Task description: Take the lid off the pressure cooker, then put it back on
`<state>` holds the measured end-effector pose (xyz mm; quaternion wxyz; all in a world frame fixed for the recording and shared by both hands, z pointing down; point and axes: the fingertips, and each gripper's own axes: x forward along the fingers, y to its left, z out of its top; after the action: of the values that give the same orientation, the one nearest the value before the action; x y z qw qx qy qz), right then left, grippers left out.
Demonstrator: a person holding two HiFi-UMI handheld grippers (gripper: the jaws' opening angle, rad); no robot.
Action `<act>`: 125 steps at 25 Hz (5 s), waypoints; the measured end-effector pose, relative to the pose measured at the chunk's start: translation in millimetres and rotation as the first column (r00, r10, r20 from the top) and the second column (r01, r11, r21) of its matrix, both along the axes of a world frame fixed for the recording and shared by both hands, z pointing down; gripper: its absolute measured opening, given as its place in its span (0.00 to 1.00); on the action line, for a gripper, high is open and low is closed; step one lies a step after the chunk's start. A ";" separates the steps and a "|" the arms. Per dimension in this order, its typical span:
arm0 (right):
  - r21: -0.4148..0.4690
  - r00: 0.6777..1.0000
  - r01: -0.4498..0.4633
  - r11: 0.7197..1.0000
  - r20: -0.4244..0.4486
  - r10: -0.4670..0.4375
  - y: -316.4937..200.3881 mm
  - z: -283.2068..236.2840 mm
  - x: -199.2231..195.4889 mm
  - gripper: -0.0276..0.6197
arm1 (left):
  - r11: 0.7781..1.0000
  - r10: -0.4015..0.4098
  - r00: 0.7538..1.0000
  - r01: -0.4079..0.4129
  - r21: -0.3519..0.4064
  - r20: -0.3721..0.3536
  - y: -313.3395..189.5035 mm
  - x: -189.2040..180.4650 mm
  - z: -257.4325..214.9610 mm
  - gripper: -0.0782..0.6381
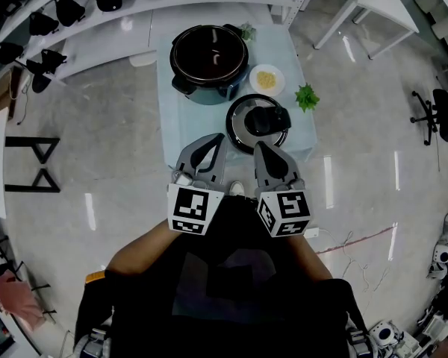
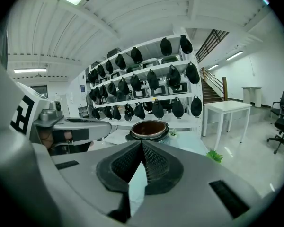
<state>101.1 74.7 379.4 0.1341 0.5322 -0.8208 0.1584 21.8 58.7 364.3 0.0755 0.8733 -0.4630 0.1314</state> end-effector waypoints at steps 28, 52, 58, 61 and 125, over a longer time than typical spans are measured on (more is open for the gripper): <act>-0.004 0.988 -0.116 0.993 -0.103 0.115 4.2 -2.5 -18.6 0.07 | 1.000 0.022 0.997 -0.023 -0.013 -0.077 10.6 -44.5 6.4 0.12; -0.055 0.990 0.004 0.998 -0.139 -0.011 -58.9 39.4 28.0 0.08 | 0.988 -0.146 0.988 0.144 -0.053 -0.052 -35.5 -19.3 22.5 0.12; -0.123 0.990 0.056 0.991 -0.122 -0.071 -84.1 73.2 45.7 0.21 | 0.975 -0.193 0.981 0.191 -0.113 -0.007 -56.4 -1.8 52.5 0.12; -0.155 0.988 0.078 0.985 -0.118 -0.097 -94.1 96.0 49.3 0.25 | 0.964 -0.228 0.974 0.228 -0.137 0.015 -65.8 1.6 70.9 0.12; -0.295 0.985 -0.067 0.953 -0.171 0.016 -123.1 236.9 67.1 0.50 | 0.936 -0.196 0.974 0.220 -0.276 0.111 -82.9 18.4 182.2 0.12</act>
<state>168.2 -48.4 616.3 0.2780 0.5343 -0.7617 0.2389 40.2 -24.2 546.5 0.1954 0.7932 -0.5315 0.2240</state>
